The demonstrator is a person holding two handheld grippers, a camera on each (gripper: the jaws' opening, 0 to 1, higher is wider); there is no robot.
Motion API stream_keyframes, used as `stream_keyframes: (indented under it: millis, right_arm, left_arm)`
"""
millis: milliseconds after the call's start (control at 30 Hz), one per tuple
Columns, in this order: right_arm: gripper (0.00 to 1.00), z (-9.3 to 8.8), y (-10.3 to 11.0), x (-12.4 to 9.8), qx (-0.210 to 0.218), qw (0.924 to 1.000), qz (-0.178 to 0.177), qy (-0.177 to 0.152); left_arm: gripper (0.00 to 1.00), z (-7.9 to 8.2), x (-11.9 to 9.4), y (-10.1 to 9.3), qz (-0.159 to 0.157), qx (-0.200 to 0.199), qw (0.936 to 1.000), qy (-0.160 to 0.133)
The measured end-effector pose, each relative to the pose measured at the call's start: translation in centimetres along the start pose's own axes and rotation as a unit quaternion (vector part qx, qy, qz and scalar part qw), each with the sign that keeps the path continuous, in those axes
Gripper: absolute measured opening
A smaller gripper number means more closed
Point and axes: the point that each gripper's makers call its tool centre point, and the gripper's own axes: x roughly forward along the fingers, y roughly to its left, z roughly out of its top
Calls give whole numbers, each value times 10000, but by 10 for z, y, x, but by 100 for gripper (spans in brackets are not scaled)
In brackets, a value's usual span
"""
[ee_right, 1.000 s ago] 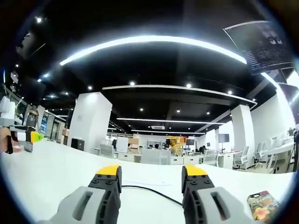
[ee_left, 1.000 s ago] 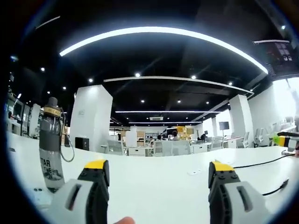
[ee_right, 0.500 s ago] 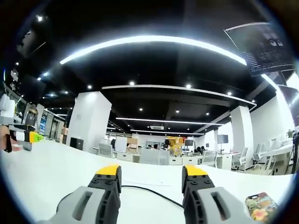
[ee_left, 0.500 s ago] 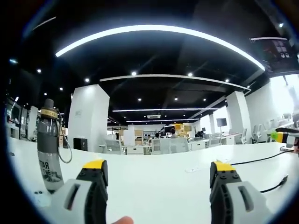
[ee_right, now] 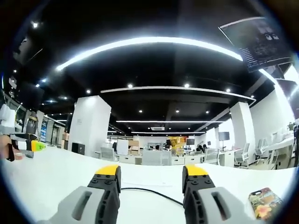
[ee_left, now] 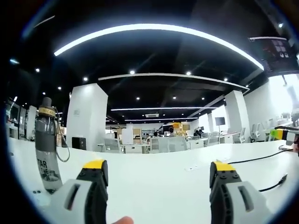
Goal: Find the data cable on the table. Grasp the USB connector end of the cable and insert it into the USB port on the table
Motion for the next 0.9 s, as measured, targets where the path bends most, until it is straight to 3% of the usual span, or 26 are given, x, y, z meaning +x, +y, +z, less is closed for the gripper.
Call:
stream_keyframes:
  millis: [533,800,900]
  right_arm:
    - [54,-3,10,3,-75,9996,232,108]
    - [54,-23,23,10,27,9961,638,611]
    - [55,-33,42,11,26,9886,1123,1001]
  left_arm:
    - [91,-4,1,-11,-197,12,9998,103]
    - [91,-7,1,-15,-262,16,9995,158]
    - [91,-7,1,-15,-271,17,9995,166]
